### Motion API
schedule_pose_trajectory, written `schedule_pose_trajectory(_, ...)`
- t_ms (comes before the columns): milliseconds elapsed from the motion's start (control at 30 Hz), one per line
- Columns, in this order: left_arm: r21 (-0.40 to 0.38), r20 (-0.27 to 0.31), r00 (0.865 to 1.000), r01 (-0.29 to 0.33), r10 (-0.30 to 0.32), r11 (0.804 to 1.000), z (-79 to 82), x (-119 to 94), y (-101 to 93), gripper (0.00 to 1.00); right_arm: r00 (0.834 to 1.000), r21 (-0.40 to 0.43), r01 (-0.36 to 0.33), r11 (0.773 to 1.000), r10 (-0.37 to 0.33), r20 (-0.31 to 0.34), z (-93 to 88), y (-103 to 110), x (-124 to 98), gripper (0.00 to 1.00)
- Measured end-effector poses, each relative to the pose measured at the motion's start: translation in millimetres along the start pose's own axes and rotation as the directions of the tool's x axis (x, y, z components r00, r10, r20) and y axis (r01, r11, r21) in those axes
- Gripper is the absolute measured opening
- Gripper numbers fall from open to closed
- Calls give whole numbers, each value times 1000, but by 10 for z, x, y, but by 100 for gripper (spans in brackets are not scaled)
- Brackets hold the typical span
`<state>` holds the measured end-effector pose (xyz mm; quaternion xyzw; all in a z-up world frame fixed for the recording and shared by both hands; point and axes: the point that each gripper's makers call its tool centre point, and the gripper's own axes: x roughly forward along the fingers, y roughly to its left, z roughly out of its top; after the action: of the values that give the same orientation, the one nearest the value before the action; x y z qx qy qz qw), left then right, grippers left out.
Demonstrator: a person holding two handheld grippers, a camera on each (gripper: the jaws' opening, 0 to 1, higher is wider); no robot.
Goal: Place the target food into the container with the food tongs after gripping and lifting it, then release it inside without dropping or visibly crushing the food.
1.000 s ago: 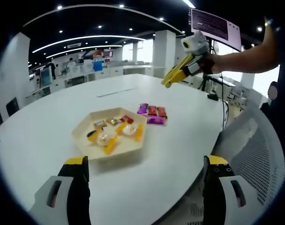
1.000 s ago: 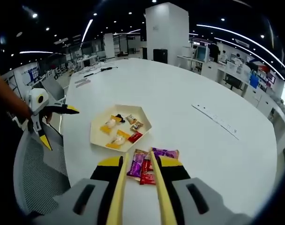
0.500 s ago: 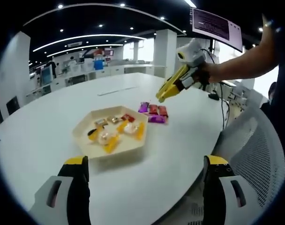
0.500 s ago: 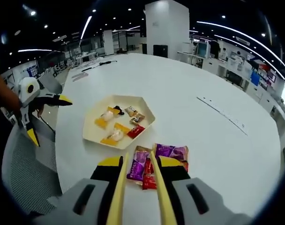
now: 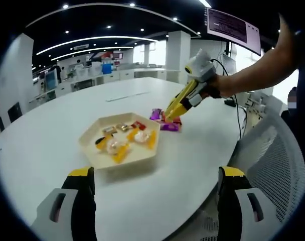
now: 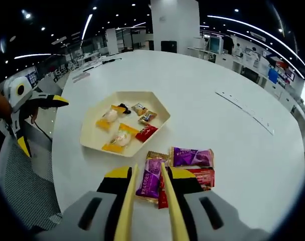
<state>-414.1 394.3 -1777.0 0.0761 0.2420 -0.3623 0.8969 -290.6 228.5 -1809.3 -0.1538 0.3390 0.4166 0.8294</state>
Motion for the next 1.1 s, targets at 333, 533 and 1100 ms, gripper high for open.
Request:
schedule_pose_trajectory(333,2,-8,1000,2,-2,1000,-6,5,-11,98,998,-26,-3,1000,1,-70,-164,38,129,26)
schedule_pose_trajectory(533,1,-11,1000,4,-4,1000,-12,7,-15,97,995,-51,-11,999,6,-104,-241,33,187,26)
schedule_pose_trajectory(1100,0,-15,1000,-3,3,1000,-25,6,4,96,991,-6,-17,1000,16,-134,-238,15,179,22)
